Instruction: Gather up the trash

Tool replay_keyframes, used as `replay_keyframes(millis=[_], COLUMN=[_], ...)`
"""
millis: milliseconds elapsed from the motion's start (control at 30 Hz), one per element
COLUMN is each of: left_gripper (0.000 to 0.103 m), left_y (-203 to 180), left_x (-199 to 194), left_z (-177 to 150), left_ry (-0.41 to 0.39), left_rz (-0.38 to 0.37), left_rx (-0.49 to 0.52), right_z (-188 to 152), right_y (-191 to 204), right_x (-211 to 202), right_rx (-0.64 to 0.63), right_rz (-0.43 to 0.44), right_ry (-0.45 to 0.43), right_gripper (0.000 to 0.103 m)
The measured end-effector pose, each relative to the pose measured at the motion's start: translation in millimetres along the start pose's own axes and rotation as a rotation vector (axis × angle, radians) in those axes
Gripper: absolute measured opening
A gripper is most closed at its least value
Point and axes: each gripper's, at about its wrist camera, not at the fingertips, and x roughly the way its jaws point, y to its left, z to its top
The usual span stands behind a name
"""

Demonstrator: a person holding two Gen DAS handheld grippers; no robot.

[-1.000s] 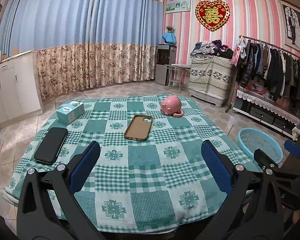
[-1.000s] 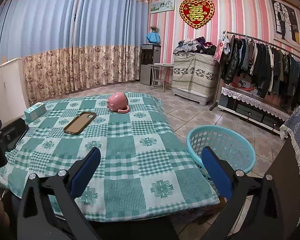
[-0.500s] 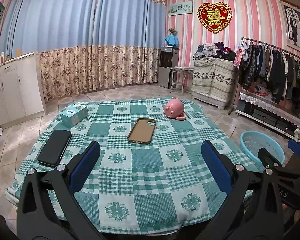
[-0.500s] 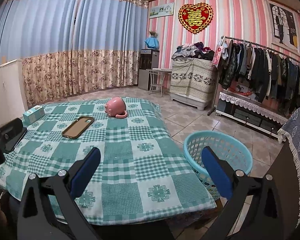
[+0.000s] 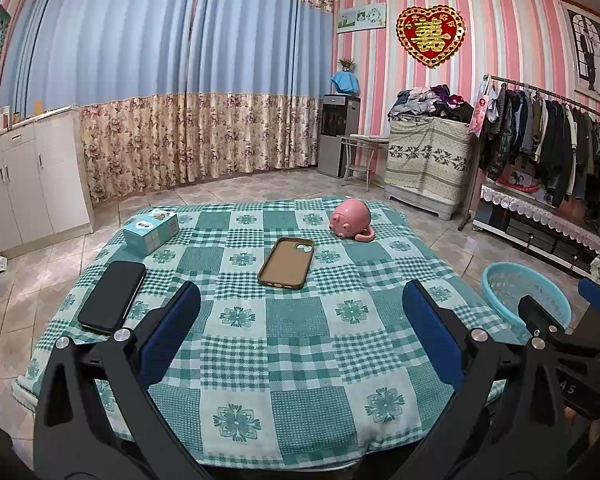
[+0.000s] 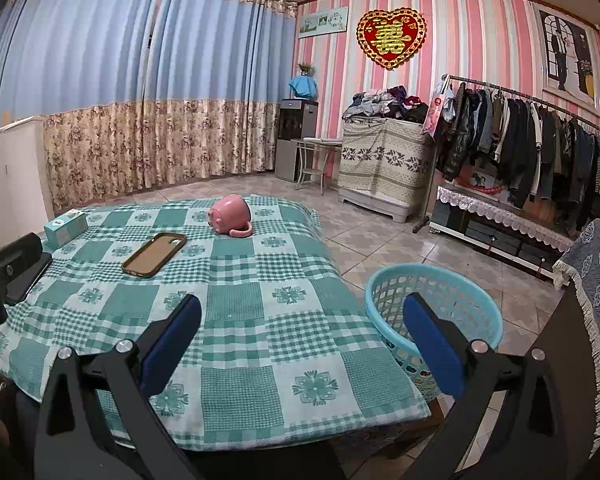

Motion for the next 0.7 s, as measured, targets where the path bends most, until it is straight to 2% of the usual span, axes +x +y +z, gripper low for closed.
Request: replay_keyframes(millis=[700], left_gripper=[0.098], left_y=[-0.7], left_x=[-2.8], left_z=[0.2], left_ry=[-0.012], left_rz=[0.008], left_rx=[-0.001], right_z=[2.4], right_y=[0.0], right_x=[-1.7], right_rx=[0.000], right_rz=[0.000], right_ry=[-0.010], right_gripper=[0.098])
